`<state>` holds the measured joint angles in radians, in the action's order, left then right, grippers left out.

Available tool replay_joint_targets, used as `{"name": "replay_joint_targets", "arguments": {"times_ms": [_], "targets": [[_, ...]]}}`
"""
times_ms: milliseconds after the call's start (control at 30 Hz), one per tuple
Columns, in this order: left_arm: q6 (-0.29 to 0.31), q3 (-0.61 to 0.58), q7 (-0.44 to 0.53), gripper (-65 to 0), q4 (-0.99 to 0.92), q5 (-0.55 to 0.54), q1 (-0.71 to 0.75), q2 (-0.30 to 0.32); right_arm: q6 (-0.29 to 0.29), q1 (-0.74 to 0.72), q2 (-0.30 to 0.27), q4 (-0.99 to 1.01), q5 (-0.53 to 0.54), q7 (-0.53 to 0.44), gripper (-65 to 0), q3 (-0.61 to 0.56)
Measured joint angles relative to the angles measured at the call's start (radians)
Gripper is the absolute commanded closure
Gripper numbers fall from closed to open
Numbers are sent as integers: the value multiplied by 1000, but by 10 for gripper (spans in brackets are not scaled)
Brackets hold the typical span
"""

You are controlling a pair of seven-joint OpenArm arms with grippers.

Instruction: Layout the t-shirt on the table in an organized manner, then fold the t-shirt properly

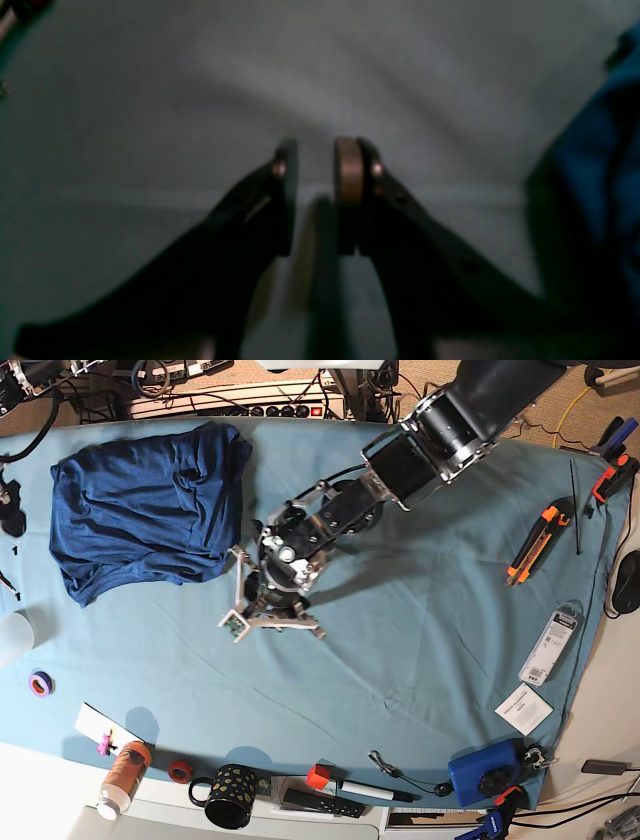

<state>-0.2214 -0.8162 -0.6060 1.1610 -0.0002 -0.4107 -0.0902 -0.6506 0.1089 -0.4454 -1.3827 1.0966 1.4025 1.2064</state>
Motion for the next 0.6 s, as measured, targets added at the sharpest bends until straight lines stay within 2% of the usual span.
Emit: {"name": "replay_joint_targets", "arguments": {"times_ms": [100, 233, 433, 567, 600], "targets": [[36, 19, 5, -138, 0, -13, 1, -5, 0, -1, -3, 1, 3, -16, -338, -50], [47, 27, 4, -138, 1, -29, 15, -3, 10, -20, -3, 32, -92, -93, -340, -128], [58, 27, 3, -138, 1, -27, 31, -4, 16, -130, -4, 213, -158, -103, -340, -187], [70, 27, 4, -138, 1, -27, 33, -3, 11, -184, -20, 362, -246, -151, -340, -186], [70, 27, 4, -138, 2, -27, 34, -4, 9, -184, -29, 388, -240, -178, -340, -186]]}}
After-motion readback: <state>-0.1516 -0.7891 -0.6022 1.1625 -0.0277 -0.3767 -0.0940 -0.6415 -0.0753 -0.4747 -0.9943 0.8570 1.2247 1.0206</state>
